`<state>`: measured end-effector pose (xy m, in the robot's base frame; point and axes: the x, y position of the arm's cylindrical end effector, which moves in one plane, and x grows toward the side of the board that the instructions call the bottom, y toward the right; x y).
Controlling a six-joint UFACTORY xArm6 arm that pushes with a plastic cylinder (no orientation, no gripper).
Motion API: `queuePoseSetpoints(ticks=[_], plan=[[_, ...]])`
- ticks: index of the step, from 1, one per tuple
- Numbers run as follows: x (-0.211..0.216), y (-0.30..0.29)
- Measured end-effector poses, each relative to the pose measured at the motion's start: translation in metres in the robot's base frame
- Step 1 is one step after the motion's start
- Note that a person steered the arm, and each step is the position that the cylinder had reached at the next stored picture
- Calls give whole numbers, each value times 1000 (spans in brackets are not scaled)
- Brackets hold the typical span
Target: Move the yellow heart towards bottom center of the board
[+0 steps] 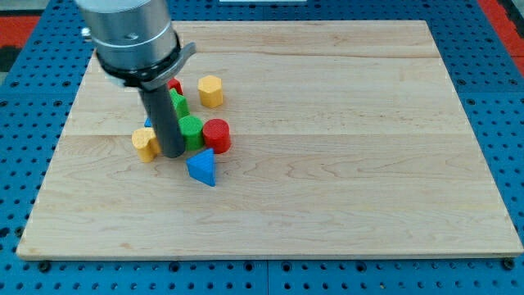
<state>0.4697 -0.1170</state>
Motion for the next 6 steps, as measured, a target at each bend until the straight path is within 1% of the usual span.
queuePoseSetpoints(ticks=[2, 4, 5, 6], plan=[[-5, 19], [-7, 23], [-18, 27], [-48, 35]])
